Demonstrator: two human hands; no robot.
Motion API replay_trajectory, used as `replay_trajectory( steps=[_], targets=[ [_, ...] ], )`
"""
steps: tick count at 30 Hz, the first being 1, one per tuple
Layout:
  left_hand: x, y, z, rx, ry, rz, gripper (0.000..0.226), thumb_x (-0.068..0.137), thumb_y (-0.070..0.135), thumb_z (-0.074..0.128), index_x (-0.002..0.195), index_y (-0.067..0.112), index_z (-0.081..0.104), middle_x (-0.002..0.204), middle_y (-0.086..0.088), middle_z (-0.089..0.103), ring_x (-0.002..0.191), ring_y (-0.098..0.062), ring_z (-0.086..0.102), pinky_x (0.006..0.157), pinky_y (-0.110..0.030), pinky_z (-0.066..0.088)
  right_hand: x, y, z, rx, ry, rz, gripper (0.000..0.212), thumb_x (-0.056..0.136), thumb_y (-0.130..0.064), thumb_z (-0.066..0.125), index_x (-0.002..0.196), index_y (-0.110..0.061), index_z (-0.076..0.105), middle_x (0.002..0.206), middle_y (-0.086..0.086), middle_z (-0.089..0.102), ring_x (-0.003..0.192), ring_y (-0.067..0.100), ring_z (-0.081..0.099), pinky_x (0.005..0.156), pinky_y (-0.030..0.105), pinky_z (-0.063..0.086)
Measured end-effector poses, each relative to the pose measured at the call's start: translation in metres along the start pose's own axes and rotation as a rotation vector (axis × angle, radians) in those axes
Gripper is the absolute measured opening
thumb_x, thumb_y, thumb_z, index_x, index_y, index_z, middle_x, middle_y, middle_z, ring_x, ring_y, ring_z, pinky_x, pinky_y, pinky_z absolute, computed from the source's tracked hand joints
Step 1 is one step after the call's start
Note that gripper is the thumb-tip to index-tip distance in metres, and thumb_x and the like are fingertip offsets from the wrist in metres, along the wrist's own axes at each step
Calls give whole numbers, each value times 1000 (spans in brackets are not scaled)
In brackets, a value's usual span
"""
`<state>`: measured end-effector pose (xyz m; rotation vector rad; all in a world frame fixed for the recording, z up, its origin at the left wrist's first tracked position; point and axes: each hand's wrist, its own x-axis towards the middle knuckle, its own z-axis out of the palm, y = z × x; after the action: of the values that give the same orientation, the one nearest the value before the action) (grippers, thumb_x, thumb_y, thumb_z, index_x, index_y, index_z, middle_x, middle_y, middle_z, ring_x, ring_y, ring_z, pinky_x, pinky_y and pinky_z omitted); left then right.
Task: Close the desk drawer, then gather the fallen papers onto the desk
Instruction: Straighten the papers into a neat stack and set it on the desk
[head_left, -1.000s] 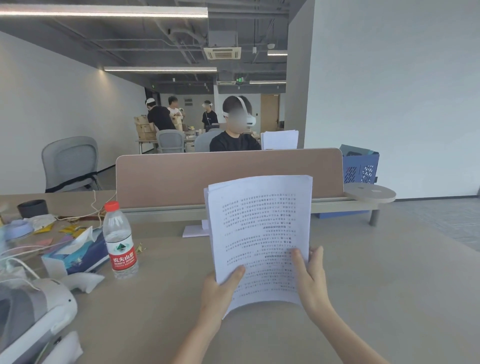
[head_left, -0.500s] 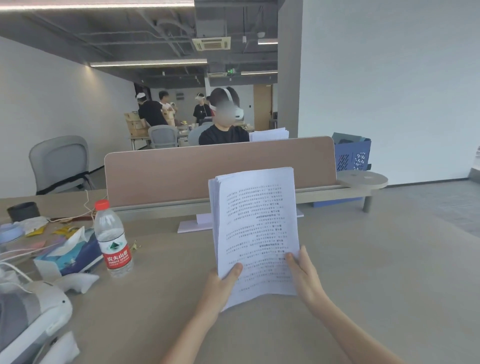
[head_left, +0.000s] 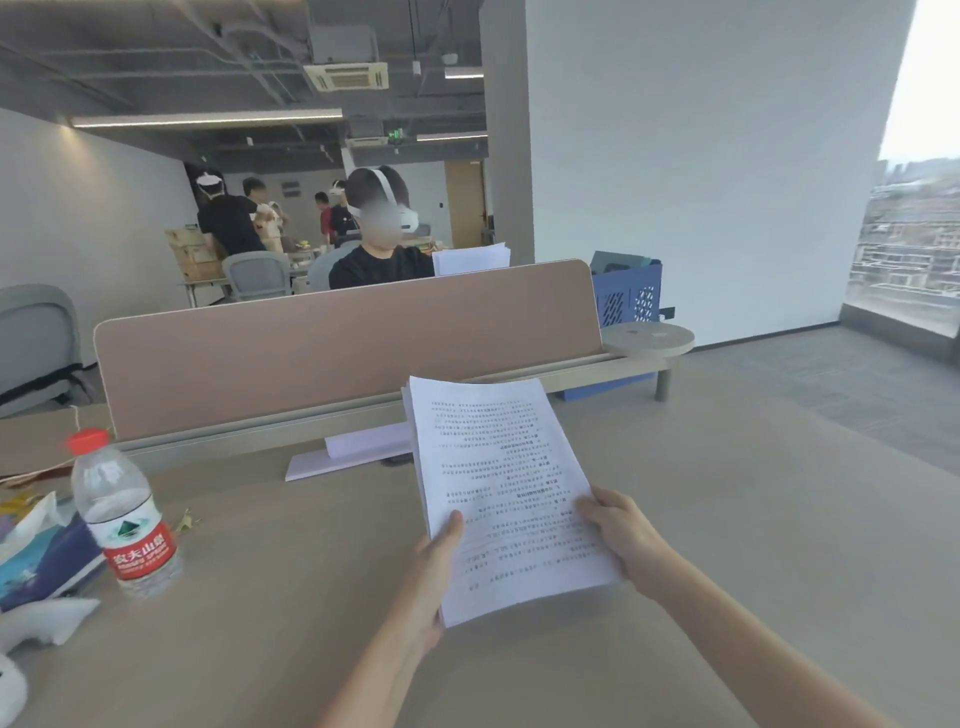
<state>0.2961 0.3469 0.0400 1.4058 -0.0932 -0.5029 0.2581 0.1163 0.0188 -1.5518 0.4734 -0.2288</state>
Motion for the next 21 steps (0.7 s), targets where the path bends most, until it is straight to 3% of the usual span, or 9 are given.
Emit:
replay_trajectory(
  steps=[4,9,12,14,17,19,21],
  targets=[
    [7,-5,29,-14,3,-21,25,101,37,47,105,25,68,93,5,79,87,-13,75,64,-31,58,4,7,-31,-35,49,11,23,99,-9,50,109,-3,70,102,14,79,93,35,77,87,52,61],
    [26,-20,68,74,140,61,25,101,30,46,111,20,66,105,-1,74,93,-18,70,71,-31,55,3,16,-66,-98,162,-33,22,101,-9,47,110,-3,66,103,15,75,88,31,74,80,42,60],
    [34,-27,94,179,155,119,21,99,28,45,91,26,64,94,4,71,84,-13,67,68,-29,51,4,22,-90,-139,236,-33,22,101,-10,46,108,-1,65,102,18,73,82,28,68,79,44,58],
    [40,-33,110,237,152,151,21,96,28,45,89,19,63,91,-1,71,84,-20,67,66,-30,49,7,28,-110,-170,271,-11,24,100,-10,44,105,2,65,96,19,72,79,27,67,76,45,58],
    [52,-44,136,336,161,183,16,90,24,46,99,17,57,93,-5,70,89,-29,67,71,-36,49,11,31,-144,-217,323,16,26,95,-6,43,100,8,64,85,17,67,75,23,62,69,39,52],
    [59,-47,154,385,156,203,32,90,18,46,121,27,47,102,3,69,92,-20,67,78,-39,54,12,30,-165,-239,362,4,25,92,-6,46,95,3,69,90,26,71,76,23,63,76,50,58],
    [68,-50,170,455,114,243,49,87,18,45,132,37,37,109,7,68,97,-18,67,85,-44,55,12,27,-183,-274,408,0,24,90,-9,52,92,-8,76,93,20,75,82,27,70,84,53,58]
  ],
)
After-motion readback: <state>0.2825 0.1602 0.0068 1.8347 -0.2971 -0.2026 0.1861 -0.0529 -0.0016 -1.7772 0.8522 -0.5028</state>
